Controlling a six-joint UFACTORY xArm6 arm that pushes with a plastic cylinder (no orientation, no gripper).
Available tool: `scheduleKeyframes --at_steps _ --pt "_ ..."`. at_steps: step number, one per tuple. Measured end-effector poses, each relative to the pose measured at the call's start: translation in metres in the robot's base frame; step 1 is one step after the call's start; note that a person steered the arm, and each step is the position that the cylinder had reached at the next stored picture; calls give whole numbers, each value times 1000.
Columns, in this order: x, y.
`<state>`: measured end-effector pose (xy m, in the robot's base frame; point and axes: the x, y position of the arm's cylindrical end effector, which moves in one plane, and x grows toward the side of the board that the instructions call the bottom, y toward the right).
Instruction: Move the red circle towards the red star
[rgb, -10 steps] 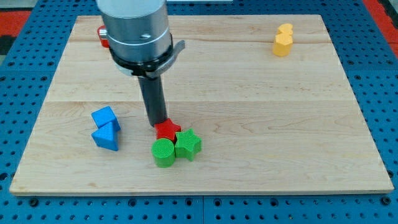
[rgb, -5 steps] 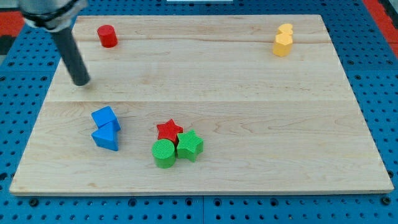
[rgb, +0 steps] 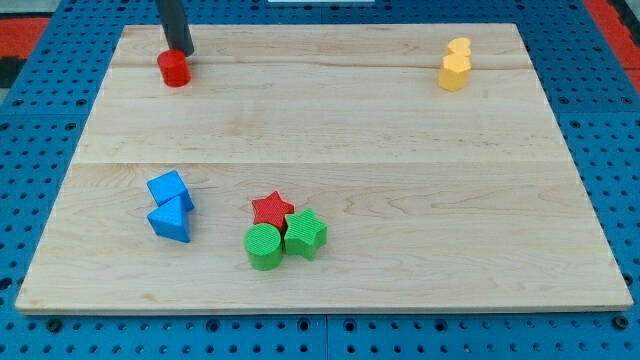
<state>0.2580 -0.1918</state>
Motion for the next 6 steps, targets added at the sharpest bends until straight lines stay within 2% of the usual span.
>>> scheduleKeyframes --at_steps 1,2,4,6 --pt "1 -32" --pt "19 -37" --pt "55 14" --pt "62 84"
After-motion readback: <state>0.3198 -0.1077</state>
